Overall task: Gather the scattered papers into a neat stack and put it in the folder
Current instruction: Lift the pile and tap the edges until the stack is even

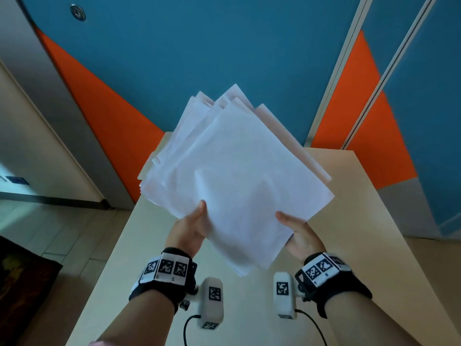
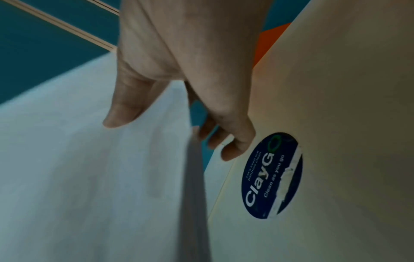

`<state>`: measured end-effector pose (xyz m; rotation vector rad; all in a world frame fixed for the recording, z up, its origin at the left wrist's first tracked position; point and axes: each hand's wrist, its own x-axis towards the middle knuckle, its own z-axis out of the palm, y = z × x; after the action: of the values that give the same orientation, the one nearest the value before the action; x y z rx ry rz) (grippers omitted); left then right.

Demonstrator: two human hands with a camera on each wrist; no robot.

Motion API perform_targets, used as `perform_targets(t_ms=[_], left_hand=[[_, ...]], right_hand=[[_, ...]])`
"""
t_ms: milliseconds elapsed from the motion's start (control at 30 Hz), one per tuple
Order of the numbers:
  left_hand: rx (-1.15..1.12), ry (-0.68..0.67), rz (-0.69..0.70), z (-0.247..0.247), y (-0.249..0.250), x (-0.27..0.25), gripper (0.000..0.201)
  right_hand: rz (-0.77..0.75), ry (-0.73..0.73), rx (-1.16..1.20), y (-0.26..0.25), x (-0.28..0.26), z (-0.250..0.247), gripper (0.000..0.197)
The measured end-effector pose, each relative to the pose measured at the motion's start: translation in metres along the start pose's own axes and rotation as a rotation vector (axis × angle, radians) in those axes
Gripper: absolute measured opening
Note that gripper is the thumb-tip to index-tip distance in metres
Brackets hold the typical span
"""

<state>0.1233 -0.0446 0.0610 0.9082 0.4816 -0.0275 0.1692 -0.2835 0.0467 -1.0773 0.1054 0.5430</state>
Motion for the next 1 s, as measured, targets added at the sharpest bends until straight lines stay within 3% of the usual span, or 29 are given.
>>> perform_targets(t_ms=[133,200,300,367,400,467,533,633,667,733,800,900,1000], left_hand=[[0.015,-0.109,-0.013,0.001,0.002,-0.003,0.093],[0.009,-0.122,-0.004,0.003,0.004,-0.005,0.102],[-0.001,-0.117,-0.006,-0.001,0.005,-0.002,0.094],[0.02,-0.135,-0.012,-0.005,0.006,-0.002,0.092],[0.027,-0.16,-0.002,-0.008,0.007,-0.002,0.08],[-0.027,-0.218,0.06,-0.018,0.015,-0.003,0.034],[-0.111,-0.28,0.073,-0.038,0.03,-0.003,0.038],[-0.215,-0.546,0.007,-0.074,0.051,0.0,0.053],[-0.126,-0.533,-0.012,-0.078,0.056,0.0,0.063],[0.265,-0.468,-0.002,-0.065,0.068,-0.004,0.084],[0.55,-0.427,-0.017,-0.047,0.071,-0.004,0.091],[0.559,-0.277,0.09,-0.033,0.061,-0.001,0.09],[0.443,-0.155,0.287,-0.028,0.056,0.002,0.057]], right_hand=[[-0.001,-0.028,0.109,0.01,-0.003,0.002,0.085],[0.017,-0.085,0.177,0.018,-0.006,0.005,0.077],[0.038,-0.126,0.137,0.015,-0.01,0.01,0.074],[0.02,-0.072,0.097,0.003,-0.007,0.01,0.088],[0.002,-0.022,0.066,-0.006,-0.005,0.009,0.099],[-0.062,0.084,-0.016,-0.025,0.0,0.003,0.109],[-0.178,0.138,-0.107,-0.046,0.0,-0.005,0.102],[-0.224,0.144,-0.209,-0.069,-0.009,-0.015,0.1],[-0.198,0.149,-0.248,-0.073,-0.01,-0.019,0.106],[-0.156,0.152,-0.312,-0.075,-0.012,-0.022,0.121],[-0.142,0.159,-0.378,-0.071,-0.014,-0.018,0.122],[-0.143,0.14,-0.42,-0.066,-0.017,-0.005,0.08],[-0.264,0.231,-0.444,-0.067,-0.018,0.005,0.064]])
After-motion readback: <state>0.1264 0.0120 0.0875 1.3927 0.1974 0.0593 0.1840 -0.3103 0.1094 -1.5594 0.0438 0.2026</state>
